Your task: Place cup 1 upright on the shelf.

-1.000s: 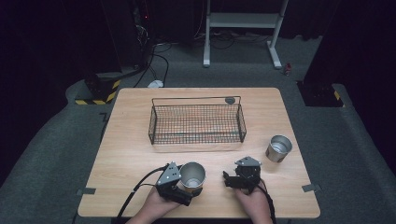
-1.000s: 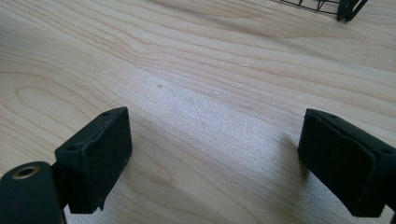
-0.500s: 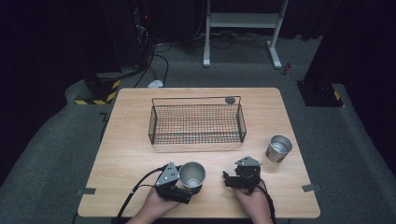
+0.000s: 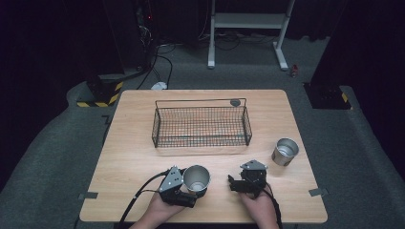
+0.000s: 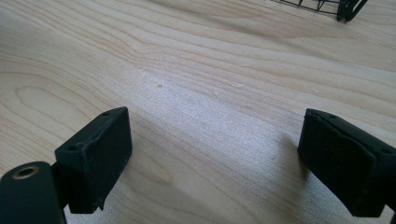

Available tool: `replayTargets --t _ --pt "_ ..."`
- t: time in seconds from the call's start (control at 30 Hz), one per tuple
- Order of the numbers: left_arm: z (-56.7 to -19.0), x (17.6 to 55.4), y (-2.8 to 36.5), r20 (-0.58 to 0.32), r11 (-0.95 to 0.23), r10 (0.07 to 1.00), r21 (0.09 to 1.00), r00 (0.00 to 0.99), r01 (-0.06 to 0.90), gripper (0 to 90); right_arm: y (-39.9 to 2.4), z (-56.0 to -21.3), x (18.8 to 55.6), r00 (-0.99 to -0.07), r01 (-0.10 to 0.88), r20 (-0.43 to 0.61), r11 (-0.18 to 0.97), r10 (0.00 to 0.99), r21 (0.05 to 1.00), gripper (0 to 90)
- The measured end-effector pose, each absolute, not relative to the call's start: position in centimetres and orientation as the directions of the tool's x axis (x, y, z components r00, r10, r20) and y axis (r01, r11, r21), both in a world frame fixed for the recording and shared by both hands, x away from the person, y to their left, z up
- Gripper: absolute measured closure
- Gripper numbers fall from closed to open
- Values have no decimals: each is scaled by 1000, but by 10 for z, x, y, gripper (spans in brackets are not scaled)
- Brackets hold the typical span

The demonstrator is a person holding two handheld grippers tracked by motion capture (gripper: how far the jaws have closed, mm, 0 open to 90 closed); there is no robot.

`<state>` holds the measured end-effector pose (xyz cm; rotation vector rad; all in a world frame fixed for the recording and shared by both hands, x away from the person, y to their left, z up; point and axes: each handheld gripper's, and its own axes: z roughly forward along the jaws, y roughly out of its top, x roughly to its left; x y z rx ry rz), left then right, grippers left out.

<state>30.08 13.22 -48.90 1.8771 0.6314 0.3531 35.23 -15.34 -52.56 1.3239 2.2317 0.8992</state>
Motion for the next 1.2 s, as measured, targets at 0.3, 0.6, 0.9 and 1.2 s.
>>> replayTargets --t 0.3,0.6,0.9,1.2 --pt "-487 301 137 -46 -279 590 925 806 257 129 -153 -526 352 -476 627 -10 347 879 697 97" --pt "-484 302 150 -49 -258 621 930 782 263 130 -153 -526 352 -476 627 -9 347 879 697 97" --pt "-483 304 165 -36 -257 655 929 755 266 130 -153 -526 352 -477 626 -11 348 879 698 97" --pt "-482 307 181 -39 -240 687 930 726 277 131 -153 -526 352 -477 626 -11 348 879 698 97"
